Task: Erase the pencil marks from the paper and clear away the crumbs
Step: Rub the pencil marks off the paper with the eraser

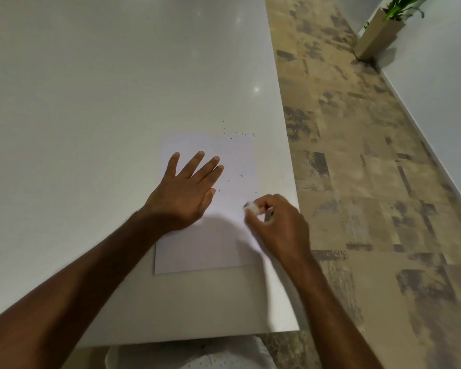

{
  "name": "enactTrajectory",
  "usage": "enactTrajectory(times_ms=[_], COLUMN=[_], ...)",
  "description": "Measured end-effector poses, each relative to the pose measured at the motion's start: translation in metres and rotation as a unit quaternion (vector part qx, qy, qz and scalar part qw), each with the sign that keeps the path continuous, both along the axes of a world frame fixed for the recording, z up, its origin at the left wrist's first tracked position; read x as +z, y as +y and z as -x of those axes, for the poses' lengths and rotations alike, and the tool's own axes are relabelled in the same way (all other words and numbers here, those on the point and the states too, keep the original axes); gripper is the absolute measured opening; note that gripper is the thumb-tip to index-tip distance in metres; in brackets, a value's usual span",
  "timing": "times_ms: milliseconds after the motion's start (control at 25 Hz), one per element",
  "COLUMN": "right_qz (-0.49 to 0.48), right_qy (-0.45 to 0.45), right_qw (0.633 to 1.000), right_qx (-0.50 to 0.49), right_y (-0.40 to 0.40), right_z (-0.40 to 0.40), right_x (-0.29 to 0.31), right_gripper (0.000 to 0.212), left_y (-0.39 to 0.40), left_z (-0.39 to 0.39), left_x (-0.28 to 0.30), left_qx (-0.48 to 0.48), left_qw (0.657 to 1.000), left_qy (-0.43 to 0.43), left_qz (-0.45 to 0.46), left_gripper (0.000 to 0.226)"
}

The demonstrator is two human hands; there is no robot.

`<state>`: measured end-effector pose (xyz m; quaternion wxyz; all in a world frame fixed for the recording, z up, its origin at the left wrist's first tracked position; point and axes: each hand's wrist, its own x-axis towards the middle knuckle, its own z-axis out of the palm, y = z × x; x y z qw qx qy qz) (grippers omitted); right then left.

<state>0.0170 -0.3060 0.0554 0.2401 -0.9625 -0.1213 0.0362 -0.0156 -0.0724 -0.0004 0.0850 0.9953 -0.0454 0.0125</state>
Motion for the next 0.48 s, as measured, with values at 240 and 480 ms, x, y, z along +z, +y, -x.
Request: enactTrajectory(times_ms=[240, 480], right_qz=[-0.020, -0.034], right_qy=[0.023, -0.041], right_qw=[0.972, 0.997], right_qx=[0.233, 0.056], right_y=[0.016, 0.015], right_z=[0.069, -0.005], right_x=[-0.016, -0.007], right_gripper=[0.019, 0.017], left_y=[-0.001, -0.002], left_z=[0.000, 0.000], left_x=[0.000, 0.002], left_qx=[0.004, 0.006], left_qw=[1.000, 1.000], left_qy=[-0.001, -0.001], left_qz=[-0.009, -0.014], left_gripper=[0.061, 0.062])
